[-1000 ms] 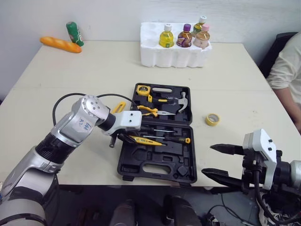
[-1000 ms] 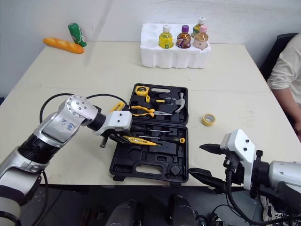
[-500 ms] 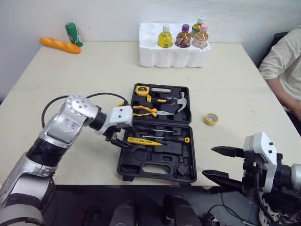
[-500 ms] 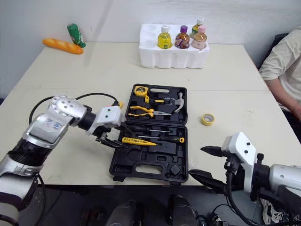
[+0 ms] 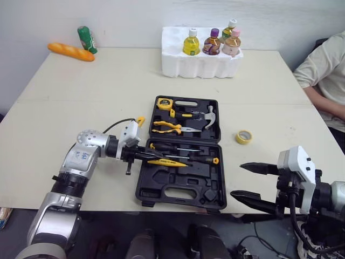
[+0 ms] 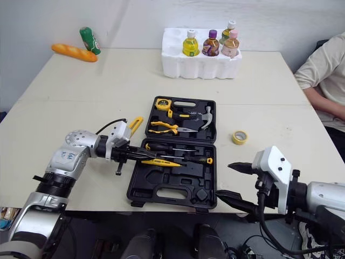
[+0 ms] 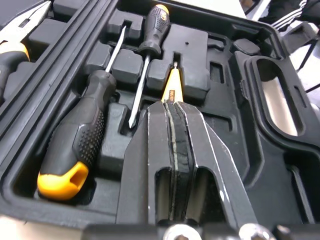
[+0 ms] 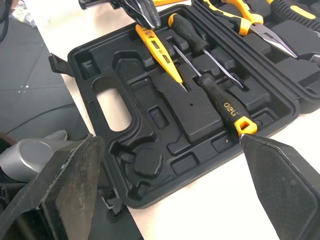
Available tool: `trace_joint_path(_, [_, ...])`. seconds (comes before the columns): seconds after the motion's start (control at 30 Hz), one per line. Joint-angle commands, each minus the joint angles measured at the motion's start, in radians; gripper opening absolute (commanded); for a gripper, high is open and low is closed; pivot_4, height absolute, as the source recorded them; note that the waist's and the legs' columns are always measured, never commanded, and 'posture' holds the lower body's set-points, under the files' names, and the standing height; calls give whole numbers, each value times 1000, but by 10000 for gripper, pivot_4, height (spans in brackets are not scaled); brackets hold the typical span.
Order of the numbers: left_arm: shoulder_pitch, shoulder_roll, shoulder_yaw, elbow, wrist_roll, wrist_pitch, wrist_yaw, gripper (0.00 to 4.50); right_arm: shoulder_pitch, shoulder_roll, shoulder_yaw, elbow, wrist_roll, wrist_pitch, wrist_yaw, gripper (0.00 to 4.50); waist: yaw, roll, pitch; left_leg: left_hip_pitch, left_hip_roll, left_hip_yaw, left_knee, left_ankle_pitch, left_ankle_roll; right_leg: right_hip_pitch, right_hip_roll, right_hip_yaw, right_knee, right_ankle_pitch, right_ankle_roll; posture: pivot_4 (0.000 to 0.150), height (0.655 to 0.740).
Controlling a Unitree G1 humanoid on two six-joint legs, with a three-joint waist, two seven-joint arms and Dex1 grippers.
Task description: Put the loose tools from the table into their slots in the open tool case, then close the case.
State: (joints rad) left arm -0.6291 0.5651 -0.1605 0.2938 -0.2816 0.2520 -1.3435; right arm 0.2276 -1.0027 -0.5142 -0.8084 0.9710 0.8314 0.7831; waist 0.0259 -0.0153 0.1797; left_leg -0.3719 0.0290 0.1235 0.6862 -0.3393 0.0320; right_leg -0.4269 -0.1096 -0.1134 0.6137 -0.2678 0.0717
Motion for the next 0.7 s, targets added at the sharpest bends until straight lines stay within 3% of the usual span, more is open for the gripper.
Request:
trace_joint_path(0.03, [-17,-2,-21,8,34,-17,8,391,-4,-7,-1,-5,1,-7,7,45000,0,0,0,0,0,0,0,0,0,0,0,0,0,0,0,1500,7367])
trace_joint_path(0.3, [-14,43,-187,110,257,-91,44,391,-11,6,15,-8,-1,-9,-9,45000,-2,2,-8,3,0,0,0,0,0,2,0,0,-1,0,0,1500,7367])
trace_joint_path(0.53, [-2,18,-194,82,236,-72,46,391,12,20,15,-19,-7,-11,-22,45000,-1,5,-15,18,1,-1,-3,-8,7,17,-3,-2,-3,-1,-1,1500,7367])
trace_joint_path(0.7, [12,22,-207,75,246,-81,40,391,12,20,22,-7,-16,-17,-19,45000,-1,5,-15,18,1,-1,-3,-9,7,17,-4,-2,-3,-1,-1,1500,7367])
